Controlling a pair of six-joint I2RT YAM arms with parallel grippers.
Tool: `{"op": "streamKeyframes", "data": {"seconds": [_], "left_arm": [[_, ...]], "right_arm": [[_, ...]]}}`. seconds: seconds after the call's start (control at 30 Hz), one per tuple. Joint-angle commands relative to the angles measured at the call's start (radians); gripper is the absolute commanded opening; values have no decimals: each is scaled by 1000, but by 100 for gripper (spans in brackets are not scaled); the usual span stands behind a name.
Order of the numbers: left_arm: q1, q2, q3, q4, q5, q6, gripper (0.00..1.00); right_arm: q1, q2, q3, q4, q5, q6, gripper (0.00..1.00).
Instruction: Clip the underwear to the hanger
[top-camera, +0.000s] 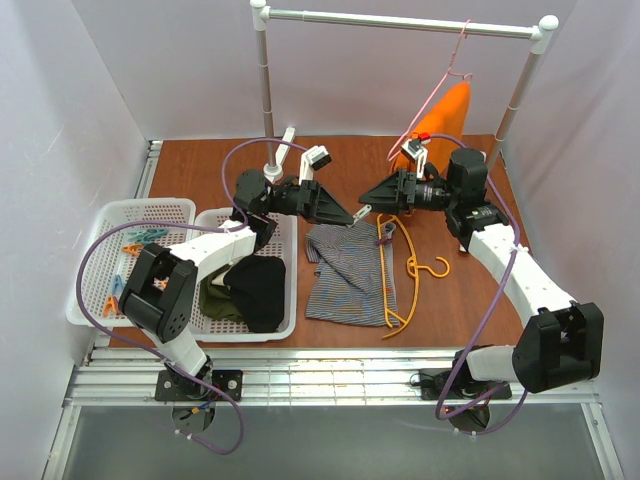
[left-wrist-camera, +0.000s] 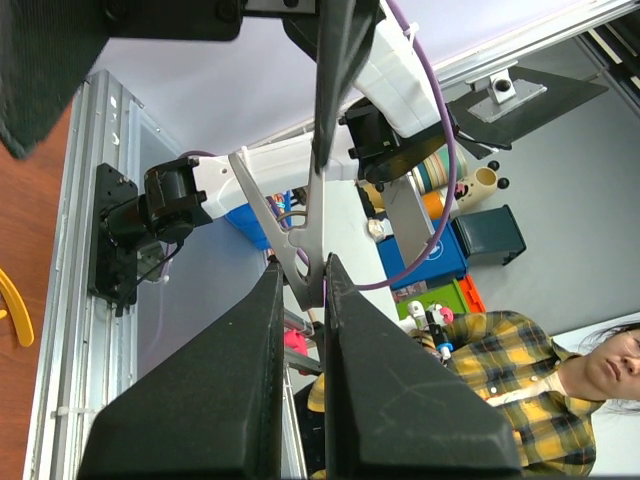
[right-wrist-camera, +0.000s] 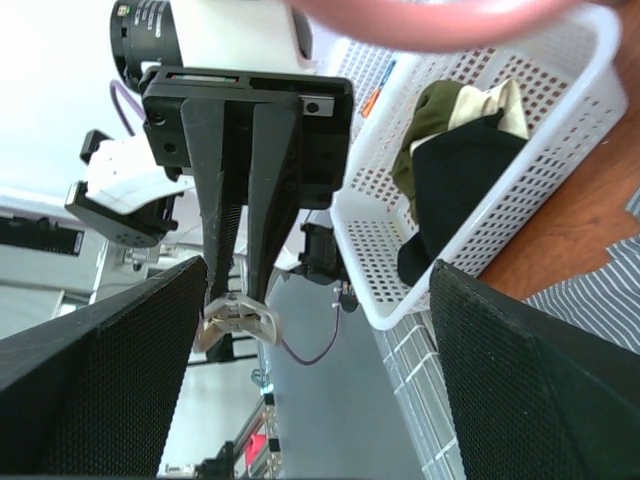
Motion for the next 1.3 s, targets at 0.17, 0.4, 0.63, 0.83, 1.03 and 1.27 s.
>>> {"op": "streamKeyframes", "data": {"seconds": [0.17, 0.4, 0.63, 0.83, 1.03, 1.27], "left_arm": [[-9, -7, 20, 50, 0, -11, 0], [-9, -15, 5, 55, -15, -7, 0], [-9, -9, -1, 75, -23, -19, 0], [-9, 7, 6, 93, -27, -31, 0], [-7, 14, 8, 105, -26, -39, 0], [-9, 7, 2, 95, -29, -35, 0]], "right_arm": [[27, -9, 59, 51, -38, 15, 74], [28, -38, 51, 51, -47, 20, 70], [28, -60, 60, 49, -92, 32, 66], [27, -68, 59, 49, -96, 37, 59], [27, -68, 59, 49, -98, 37, 46], [27, -68, 54, 51, -101, 37, 25]]}}
